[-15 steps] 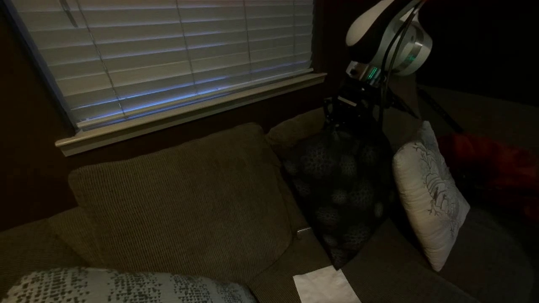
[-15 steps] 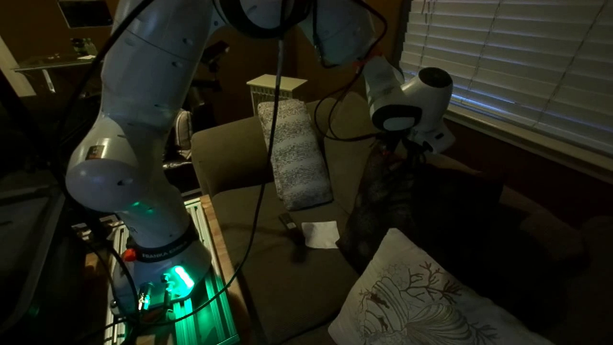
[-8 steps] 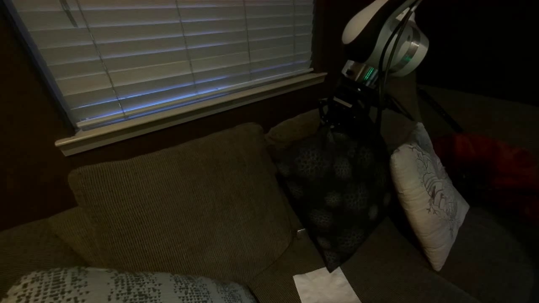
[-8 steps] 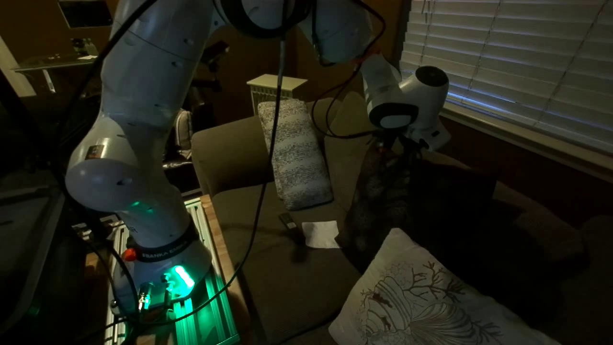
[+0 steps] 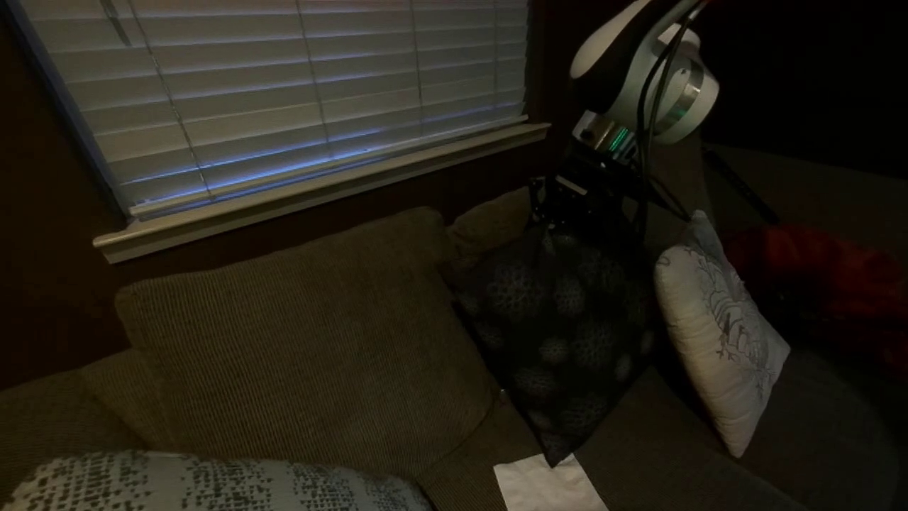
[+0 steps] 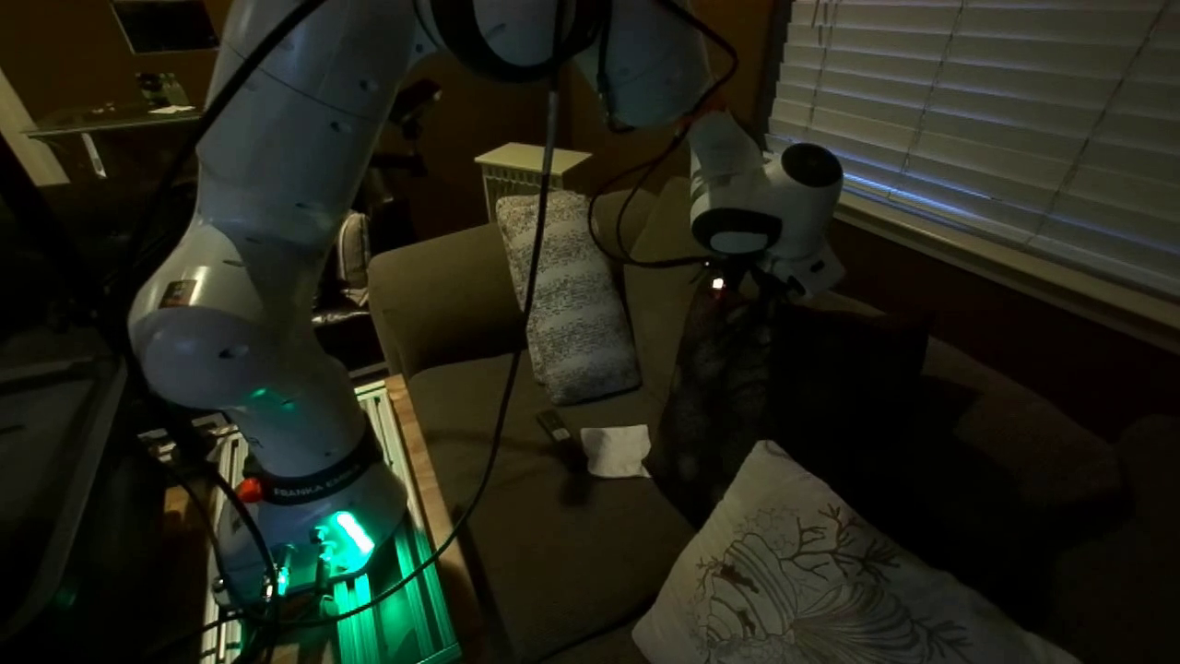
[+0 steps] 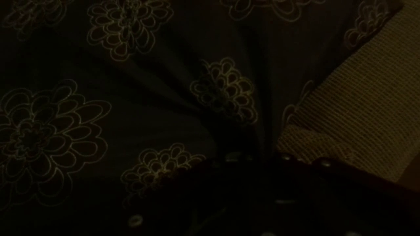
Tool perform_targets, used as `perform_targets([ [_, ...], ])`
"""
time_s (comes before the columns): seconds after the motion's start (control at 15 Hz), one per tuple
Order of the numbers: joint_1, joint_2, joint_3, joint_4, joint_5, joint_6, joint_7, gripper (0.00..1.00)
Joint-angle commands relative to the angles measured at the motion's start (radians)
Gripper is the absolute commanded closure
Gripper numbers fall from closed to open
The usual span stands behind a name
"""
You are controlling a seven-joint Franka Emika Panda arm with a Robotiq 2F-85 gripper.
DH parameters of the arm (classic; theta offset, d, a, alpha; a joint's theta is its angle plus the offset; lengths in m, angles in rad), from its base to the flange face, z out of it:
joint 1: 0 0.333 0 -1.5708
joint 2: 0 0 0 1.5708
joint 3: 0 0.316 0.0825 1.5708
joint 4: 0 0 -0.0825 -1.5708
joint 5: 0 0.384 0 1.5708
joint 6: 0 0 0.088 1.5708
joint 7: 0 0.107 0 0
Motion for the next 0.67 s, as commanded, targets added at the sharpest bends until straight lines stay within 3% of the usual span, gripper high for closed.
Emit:
perform_targets([
  [0.0,-0.047,-0.041,0.112,-0.009,0.185,0.031,-0.119,0.98],
  [0.27,-0.11,-0.046,0.217,-0.017,0.361,0.037,-0.253,0.98],
  [0.6,-0.126,-0.031,0.252,-0.014,0.393,0.023,-0.262,0.98],
])
